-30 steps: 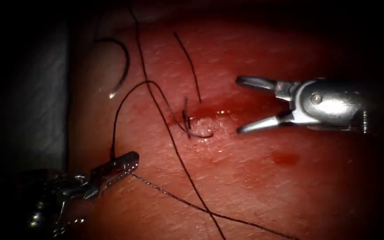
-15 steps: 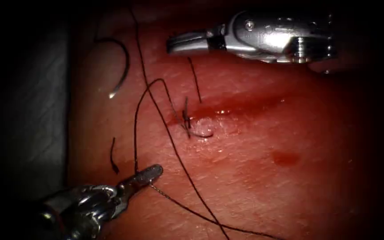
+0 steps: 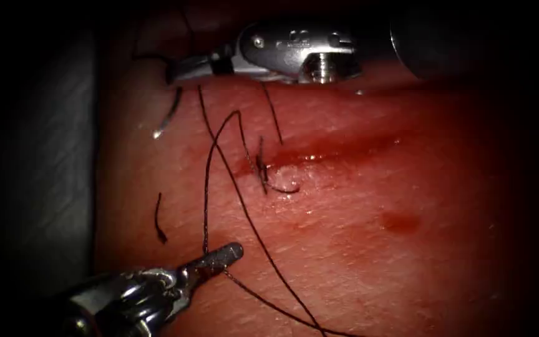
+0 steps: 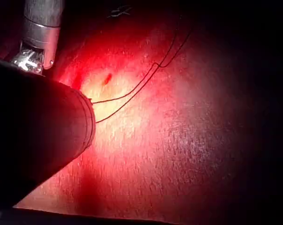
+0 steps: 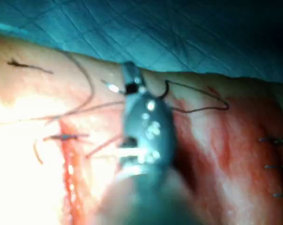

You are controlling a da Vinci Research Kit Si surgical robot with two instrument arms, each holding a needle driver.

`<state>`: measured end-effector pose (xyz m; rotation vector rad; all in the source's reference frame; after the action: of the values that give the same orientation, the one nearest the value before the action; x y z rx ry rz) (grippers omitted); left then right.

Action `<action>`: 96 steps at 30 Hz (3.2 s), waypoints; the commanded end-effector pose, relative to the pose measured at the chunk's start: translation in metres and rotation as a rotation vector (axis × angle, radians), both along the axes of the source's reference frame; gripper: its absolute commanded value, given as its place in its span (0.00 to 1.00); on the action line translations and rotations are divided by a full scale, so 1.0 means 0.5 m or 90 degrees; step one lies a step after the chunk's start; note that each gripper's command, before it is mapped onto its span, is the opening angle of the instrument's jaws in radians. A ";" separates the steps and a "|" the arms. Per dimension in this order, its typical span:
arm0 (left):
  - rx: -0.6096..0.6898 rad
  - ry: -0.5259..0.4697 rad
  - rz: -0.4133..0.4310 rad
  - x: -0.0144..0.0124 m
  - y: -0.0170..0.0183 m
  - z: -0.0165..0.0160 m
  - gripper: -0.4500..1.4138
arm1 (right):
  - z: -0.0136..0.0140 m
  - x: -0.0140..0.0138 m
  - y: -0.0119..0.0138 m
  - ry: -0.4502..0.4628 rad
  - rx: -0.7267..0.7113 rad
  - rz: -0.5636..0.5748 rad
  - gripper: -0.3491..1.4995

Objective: Wound Closure

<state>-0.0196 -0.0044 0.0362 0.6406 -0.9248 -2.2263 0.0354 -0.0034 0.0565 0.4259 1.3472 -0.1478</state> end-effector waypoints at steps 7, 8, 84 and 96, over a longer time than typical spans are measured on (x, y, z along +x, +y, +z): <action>-0.004 0.000 0.010 -0.0006 0.0010 0.0023 0.00 | 0.0010 -0.0008 -0.0085 0.031 0.025 -0.048 0.00; -0.004 0.000 0.010 -0.0006 0.0013 0.0024 0.00 | 0.0003 -0.0009 -0.0091 0.035 0.024 -0.052 0.00; 0.024 0.001 0.018 -0.0079 0.0036 0.0068 0.00 | -0.0111 -0.0066 -0.0163 -0.030 0.004 0.078 0.55; -0.005 0.041 0.027 -0.0007 0.0058 0.0047 0.00 | -0.0093 -0.0090 -0.0183 -0.066 -0.020 0.037 0.65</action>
<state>-0.0191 -0.0009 0.0378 0.5711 -0.8792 -2.1875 0.0302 -0.0116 0.0513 0.3609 1.2504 -0.1015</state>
